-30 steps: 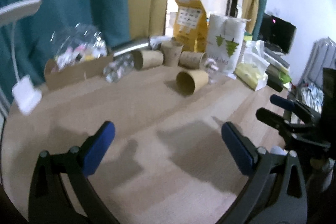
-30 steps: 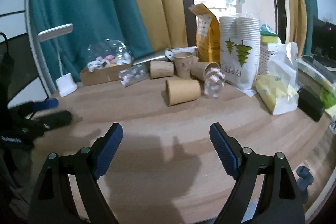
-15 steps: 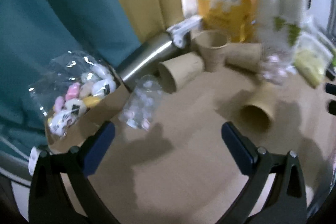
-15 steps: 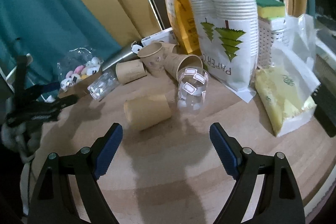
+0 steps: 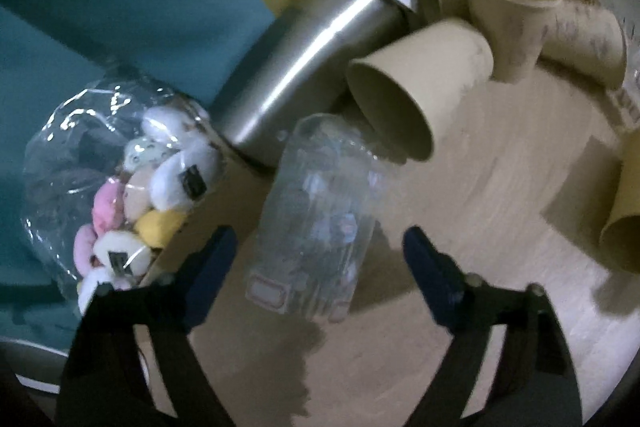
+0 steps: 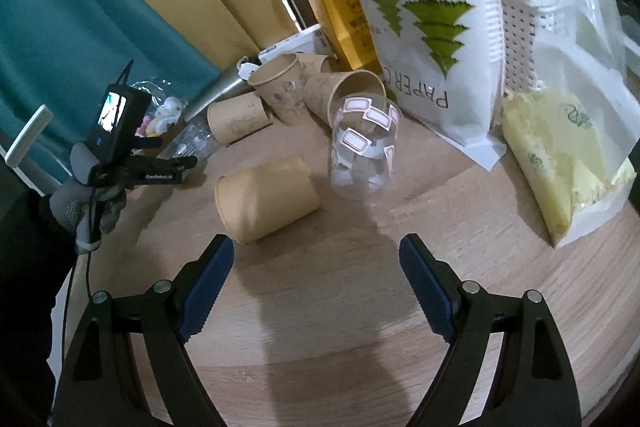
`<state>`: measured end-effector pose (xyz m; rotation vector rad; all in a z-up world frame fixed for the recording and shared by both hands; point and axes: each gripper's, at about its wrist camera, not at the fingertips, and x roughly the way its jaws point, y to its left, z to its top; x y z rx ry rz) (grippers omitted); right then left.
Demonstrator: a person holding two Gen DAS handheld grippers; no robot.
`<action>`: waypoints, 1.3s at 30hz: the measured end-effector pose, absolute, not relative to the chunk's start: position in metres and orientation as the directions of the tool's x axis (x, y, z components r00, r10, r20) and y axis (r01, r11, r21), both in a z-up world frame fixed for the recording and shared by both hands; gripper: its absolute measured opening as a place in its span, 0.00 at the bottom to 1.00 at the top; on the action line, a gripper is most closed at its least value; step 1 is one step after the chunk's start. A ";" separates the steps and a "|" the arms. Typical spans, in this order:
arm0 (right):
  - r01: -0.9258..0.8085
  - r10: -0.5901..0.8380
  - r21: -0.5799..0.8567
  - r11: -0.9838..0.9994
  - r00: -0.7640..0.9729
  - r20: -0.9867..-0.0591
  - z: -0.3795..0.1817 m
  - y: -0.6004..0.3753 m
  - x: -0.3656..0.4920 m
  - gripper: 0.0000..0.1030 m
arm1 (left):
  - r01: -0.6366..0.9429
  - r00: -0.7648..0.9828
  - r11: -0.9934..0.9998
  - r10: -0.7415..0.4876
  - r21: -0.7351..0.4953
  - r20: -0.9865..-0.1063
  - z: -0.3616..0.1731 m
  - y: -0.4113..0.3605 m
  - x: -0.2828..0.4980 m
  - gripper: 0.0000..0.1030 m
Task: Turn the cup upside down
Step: 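Close the left gripper on the clear cup and lift it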
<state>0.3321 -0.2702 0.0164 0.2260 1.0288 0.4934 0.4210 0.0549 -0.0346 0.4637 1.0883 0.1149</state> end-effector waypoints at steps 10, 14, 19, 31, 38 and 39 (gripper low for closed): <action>-0.271 0.505 0.427 0.863 0.415 -0.756 0.019 -0.276 0.318 0.85 | 0.134 0.505 0.904 0.290 0.405 -0.813 -0.041 0.065 0.400 0.53; -0.285 0.522 0.437 0.853 0.424 -0.740 0.027 -0.271 0.308 0.85 | 0.130 0.534 0.919 0.251 0.372 -0.807 -0.028 0.073 0.363 0.52; -0.340 0.486 0.357 0.870 0.476 -0.733 0.044 -0.256 0.282 0.85 | 0.110 0.614 0.952 0.161 0.285 -0.773 -0.006 0.074 0.284 0.53; -0.452 0.574 0.371 0.811 0.492 -0.655 0.089 -0.247 0.206 0.85 | 0.174 0.818 0.965 -0.030 0.197 -0.574 0.052 -0.033 0.133 0.53; -0.450 0.698 0.534 0.716 0.447 -0.559 0.110 -0.278 0.176 0.85 | 0.208 0.851 0.975 -0.141 0.079 -0.506 0.029 -0.075 0.075 0.53; -0.445 0.715 0.560 0.699 0.433 -0.549 0.109 -0.279 0.175 0.85 | 0.215 0.858 0.975 -0.162 0.056 -0.488 0.027 -0.079 0.068 0.53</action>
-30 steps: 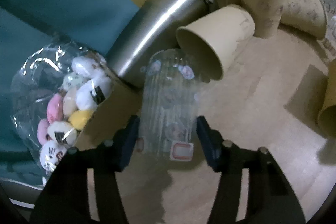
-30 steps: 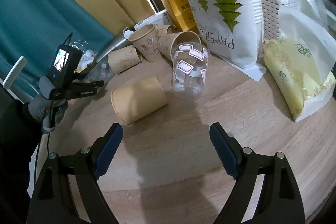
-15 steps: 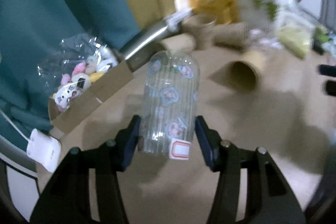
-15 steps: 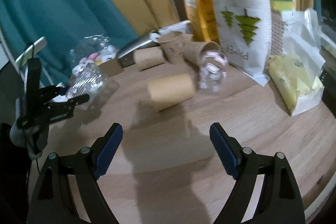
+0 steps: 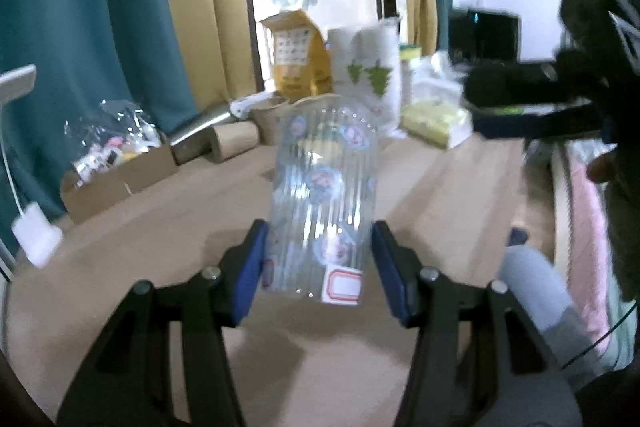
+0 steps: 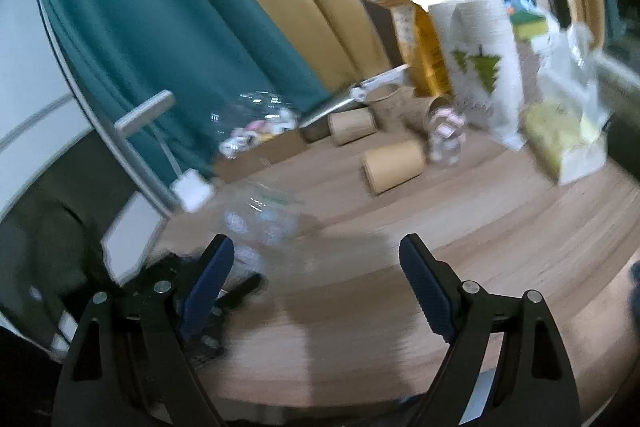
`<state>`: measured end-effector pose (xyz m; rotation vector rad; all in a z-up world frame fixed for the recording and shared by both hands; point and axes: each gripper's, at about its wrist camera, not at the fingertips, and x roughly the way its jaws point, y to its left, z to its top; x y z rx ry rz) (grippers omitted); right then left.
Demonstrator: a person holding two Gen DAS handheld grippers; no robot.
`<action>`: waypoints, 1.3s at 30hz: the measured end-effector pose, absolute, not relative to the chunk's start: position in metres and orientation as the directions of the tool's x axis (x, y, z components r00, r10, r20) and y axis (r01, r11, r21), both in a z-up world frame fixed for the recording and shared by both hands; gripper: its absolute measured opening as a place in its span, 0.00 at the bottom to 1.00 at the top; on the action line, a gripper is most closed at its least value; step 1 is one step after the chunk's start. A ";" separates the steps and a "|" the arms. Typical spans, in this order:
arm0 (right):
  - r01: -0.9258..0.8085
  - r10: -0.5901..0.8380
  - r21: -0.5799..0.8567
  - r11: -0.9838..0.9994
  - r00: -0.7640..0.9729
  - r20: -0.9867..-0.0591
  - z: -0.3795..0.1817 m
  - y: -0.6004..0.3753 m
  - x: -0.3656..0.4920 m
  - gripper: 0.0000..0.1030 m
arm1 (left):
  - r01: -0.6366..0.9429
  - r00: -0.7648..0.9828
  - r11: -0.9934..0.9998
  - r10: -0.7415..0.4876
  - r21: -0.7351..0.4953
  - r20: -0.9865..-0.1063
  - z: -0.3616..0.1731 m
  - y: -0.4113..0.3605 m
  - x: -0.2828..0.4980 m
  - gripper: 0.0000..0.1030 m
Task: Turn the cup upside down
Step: 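Close the left gripper on the clear cup and lift it, then grasp the clear cup with the right gripper while the left gripper releases it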
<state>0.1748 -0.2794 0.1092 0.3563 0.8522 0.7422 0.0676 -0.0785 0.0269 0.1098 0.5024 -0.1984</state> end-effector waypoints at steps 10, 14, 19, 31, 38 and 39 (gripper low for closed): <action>-0.415 0.780 0.660 0.626 0.341 -0.525 0.093 -0.263 0.168 0.85 | 0.223 0.902 0.974 -0.190 0.042 -0.387 0.009 -0.094 0.017 0.53; -0.401 0.797 0.689 0.604 0.303 -0.522 0.086 -0.253 0.168 0.85 | 0.243 0.918 0.968 -0.211 0.056 -0.336 0.003 -0.097 0.004 0.53; -0.401 0.838 0.736 0.545 0.256 -0.481 0.083 -0.247 0.166 0.85 | 0.240 0.929 0.969 -0.211 0.063 -0.304 0.000 -0.102 -0.006 0.53; -0.390 0.879 0.787 0.477 0.222 -0.422 0.077 -0.248 0.171 0.66 | 0.239 0.936 0.967 -0.206 0.084 -0.286 0.001 -0.104 -0.011 0.60; -0.425 0.859 0.746 0.512 0.273 -0.434 0.087 -0.249 0.170 0.65 | 0.246 0.932 0.965 -0.210 0.090 -0.294 0.001 -0.104 -0.012 0.69; -0.432 0.847 0.729 0.532 0.294 -0.444 0.090 -0.248 0.169 0.65 | 0.244 0.933 0.966 -0.208 0.090 -0.295 0.000 -0.104 -0.012 0.76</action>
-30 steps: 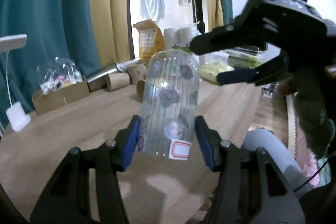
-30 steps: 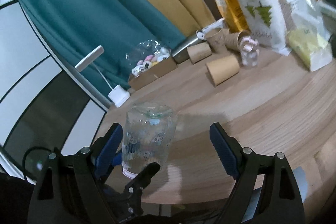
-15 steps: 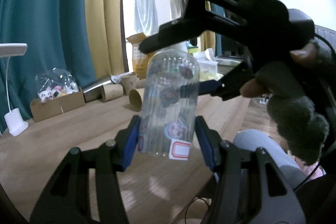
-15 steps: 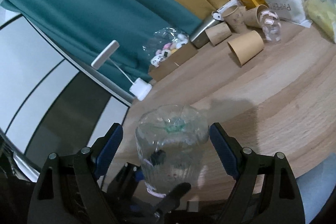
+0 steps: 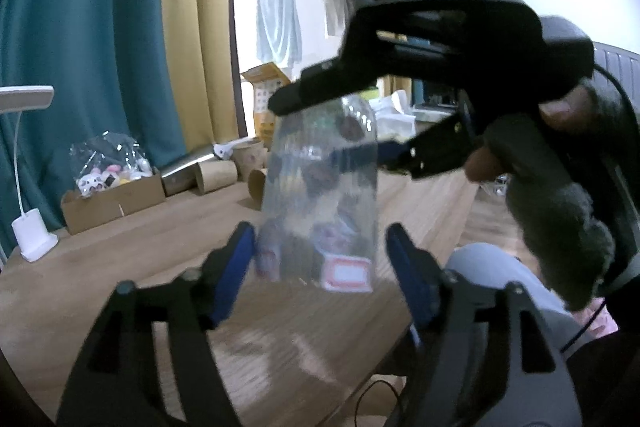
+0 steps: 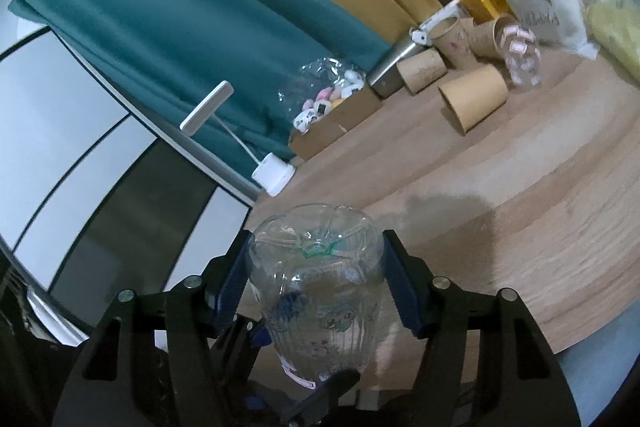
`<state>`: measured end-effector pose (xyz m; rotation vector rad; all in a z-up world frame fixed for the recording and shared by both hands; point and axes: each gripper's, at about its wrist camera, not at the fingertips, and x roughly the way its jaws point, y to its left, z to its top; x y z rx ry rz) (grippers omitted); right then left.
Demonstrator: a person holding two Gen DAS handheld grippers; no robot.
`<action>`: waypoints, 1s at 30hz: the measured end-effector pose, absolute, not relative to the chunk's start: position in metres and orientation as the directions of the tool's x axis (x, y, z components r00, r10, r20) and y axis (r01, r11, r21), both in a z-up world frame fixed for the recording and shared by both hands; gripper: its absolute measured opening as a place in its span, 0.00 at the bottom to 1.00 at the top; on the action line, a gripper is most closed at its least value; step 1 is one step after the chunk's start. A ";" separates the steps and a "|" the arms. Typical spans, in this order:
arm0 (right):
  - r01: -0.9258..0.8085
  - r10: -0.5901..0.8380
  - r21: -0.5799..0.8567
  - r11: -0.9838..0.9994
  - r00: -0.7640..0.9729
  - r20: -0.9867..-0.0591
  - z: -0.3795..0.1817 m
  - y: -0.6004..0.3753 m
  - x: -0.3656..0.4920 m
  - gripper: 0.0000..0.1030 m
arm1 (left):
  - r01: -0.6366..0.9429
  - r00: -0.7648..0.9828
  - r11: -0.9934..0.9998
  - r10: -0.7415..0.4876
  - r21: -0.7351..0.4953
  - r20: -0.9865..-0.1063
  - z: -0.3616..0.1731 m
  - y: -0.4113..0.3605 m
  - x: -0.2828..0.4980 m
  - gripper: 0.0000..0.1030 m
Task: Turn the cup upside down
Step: 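Grasp the clear cup with the right gripper while the left gripper releases it, then carry the cup with the right gripper and lower it upside down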
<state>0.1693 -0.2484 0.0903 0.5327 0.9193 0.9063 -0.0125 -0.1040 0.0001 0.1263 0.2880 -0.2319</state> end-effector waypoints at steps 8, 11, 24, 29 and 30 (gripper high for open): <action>-0.508 0.699 0.480 0.715 0.502 -0.509 0.103 -0.237 0.167 0.65 | 0.188 0.937 0.981 -0.166 0.041 -0.306 -0.001 -0.086 -0.016 0.81; -0.499 0.653 0.421 0.757 0.546 -0.525 0.091 -0.235 0.163 0.65 | 0.135 0.942 0.991 -0.126 0.010 -0.310 0.000 -0.070 -0.016 0.81; -0.513 0.574 0.264 0.817 0.676 -0.462 0.044 -0.218 0.145 0.65 | -0.025 0.961 0.992 -0.011 -0.127 -0.277 0.005 -0.012 0.004 0.81; -0.527 0.559 0.211 0.823 0.685 -0.467 0.033 -0.207 0.141 0.65 | -0.065 0.961 0.983 0.016 -0.171 -0.275 0.003 0.002 0.017 0.81; -0.530 0.558 0.203 0.823 0.688 -0.465 0.032 -0.205 0.140 0.65 | -0.068 0.961 0.983 0.018 -0.173 -0.275 0.003 0.003 0.020 0.81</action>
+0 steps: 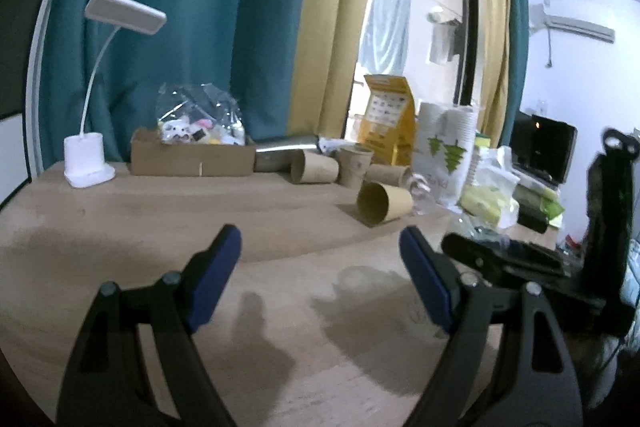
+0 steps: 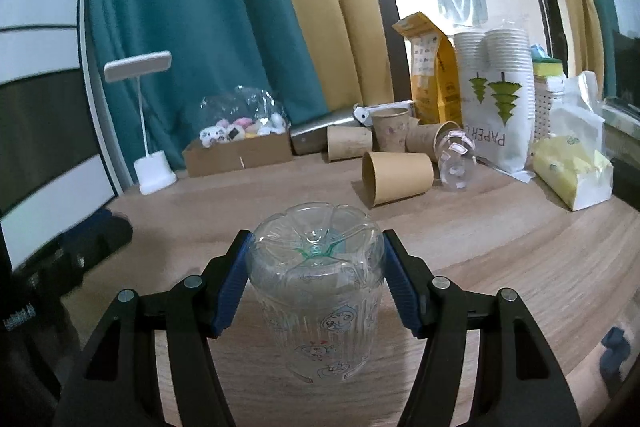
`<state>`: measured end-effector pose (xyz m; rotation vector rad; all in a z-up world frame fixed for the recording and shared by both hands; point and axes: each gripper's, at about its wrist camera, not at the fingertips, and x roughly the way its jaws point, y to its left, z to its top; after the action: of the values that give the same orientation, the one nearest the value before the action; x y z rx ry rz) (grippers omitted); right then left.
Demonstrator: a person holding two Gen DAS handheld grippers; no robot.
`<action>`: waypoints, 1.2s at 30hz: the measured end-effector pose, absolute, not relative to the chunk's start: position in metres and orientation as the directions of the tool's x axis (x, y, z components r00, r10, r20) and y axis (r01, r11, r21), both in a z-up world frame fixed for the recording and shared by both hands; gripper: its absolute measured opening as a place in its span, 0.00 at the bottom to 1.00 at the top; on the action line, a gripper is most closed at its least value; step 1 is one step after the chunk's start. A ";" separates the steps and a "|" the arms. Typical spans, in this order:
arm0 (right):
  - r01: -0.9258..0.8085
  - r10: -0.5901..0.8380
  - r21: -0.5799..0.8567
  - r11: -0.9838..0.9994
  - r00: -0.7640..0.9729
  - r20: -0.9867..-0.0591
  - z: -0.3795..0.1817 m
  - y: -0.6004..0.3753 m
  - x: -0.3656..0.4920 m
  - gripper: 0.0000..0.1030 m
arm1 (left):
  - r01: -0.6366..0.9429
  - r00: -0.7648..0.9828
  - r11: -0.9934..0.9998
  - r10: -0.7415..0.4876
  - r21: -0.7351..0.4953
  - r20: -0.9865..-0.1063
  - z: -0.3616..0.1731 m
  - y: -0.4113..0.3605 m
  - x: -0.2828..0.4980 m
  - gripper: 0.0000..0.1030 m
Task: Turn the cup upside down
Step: 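Carry the cup with the right gripper and lower it upside down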
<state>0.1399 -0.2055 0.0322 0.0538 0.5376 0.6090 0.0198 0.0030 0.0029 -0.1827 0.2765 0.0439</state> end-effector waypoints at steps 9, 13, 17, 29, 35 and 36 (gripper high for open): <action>-0.545 0.553 0.158 0.823 0.709 -0.438 0.028 -0.200 0.129 0.65 | -0.066 0.958 0.980 0.011 -0.185 -0.287 0.000 0.003 0.026 0.81; -0.549 0.562 0.169 0.819 0.704 -0.435 0.029 -0.203 0.128 0.65 | -0.052 0.957 0.982 -0.003 -0.181 -0.290 0.001 -0.001 0.028 0.81; -0.546 0.564 0.179 0.818 0.703 -0.433 0.030 -0.206 0.127 0.65 | -0.038 0.957 0.984 -0.014 -0.173 -0.290 0.000 -0.006 0.030 0.81; -0.527 0.560 0.205 0.825 0.711 -0.426 0.033 -0.212 0.126 0.80 | -0.024 0.954 0.980 -0.037 -0.197 -0.298 -0.004 -0.006 0.032 0.81; -0.513 0.563 0.232 0.826 0.735 -0.379 0.042 -0.222 0.121 0.82 | -0.013 0.952 0.982 -0.045 -0.186 -0.302 -0.005 -0.009 0.032 0.81; -0.509 0.560 0.235 0.828 0.740 -0.373 0.044 -0.224 0.120 0.82 | -0.012 0.953 0.983 -0.044 -0.184 -0.301 -0.005 -0.010 0.031 0.81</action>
<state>0.1196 -0.2242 0.0443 0.1201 0.4469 0.5879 0.0311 -0.0099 -0.0046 -0.1857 0.3093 -0.0163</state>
